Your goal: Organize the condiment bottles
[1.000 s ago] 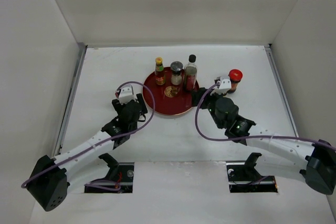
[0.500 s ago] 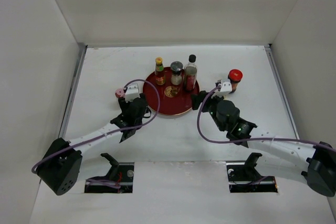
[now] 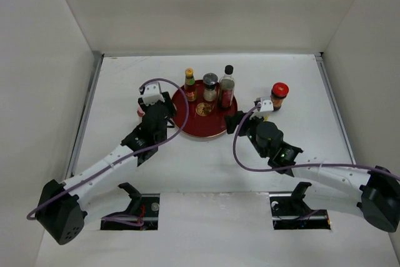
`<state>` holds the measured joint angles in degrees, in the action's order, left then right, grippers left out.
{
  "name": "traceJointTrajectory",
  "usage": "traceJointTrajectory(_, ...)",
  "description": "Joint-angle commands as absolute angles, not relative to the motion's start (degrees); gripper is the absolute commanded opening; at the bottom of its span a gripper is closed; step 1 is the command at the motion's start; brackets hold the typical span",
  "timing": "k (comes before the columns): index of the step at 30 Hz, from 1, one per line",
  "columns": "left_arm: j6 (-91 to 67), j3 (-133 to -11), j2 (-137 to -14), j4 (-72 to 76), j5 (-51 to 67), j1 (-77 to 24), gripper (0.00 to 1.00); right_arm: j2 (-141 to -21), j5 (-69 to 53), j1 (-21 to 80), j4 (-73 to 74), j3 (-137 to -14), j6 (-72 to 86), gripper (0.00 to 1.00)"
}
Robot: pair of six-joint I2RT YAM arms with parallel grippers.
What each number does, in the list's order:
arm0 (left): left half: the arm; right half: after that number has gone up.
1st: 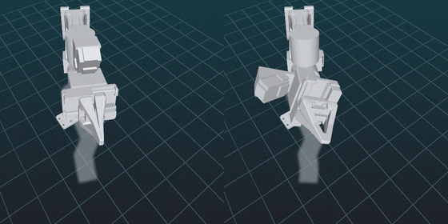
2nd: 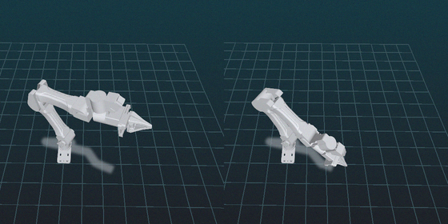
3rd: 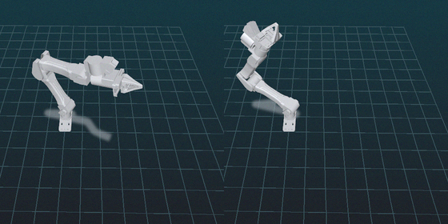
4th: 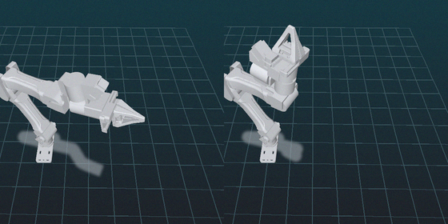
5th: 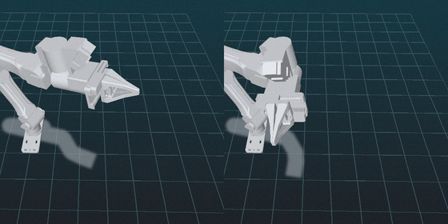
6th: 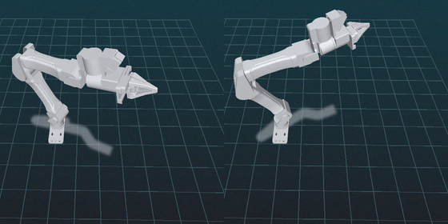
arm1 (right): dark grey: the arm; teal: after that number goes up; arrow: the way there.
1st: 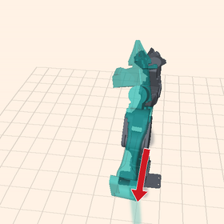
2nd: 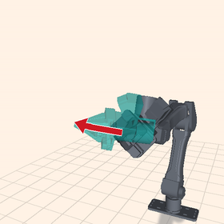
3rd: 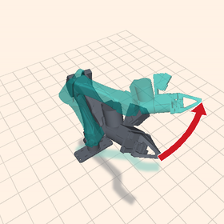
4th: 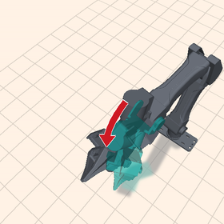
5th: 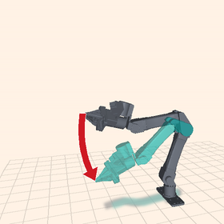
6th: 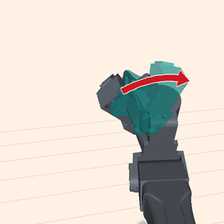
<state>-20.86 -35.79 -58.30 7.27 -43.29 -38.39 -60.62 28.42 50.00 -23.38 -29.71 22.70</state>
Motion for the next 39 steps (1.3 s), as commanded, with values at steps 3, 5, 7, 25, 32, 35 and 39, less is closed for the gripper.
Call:
traceJointTrajectory(3, -19.2, -44.4, -65.0, 12.9, -39.8, -37.9, 0.26, -60.0, 27.9, 49.9, -28.6, -28.3, 24.1, 0.78)
traceJointTrajectory(5, -19.2, -46.5, -70.0, 15.6, -38.4, -37.9, 0.26, -59.6, 27.9, 49.7, -28.3, -28.2, 24.2, 0.78)
traceJointTrajectory(7, -19.5, -48.9, -74.7, 18.0, -36.9, -37.9, 0.26, -58.5, 28.1, 49.8, -28.5, -27.6, 24.2, 0.79)
traceJointTrajectory(25, -20.6, -61.5, -98.6, 25.2, -31.5, -40.0, 0.27, -59.7, 27.4, 46.1, -25.4, -27.2, 27.2, 0.81)
traceJointTrajectory(32, -20.7, -63.9, -102.9, 24.4, -32.3, -40.9, 0.3, -58.6, 27.2, 46.1, -25.2, -27.0, 27.2, 0.82)
traceJointTrajectory(35, -20.7, -63.7, -103.4, 23.4, -33.7, -41.6, 0.33, -58.5, 27.2, 45.9, -25.0, -26.9, 27.2, 0.83)
traceJointTrajectory(39, -20.7, -63.5, -103.5, 20.9, -36.3, -42.4, 0.43, -58.6, 27.2, 45.7, -25.0, -26.9, 27.3, 0.85)
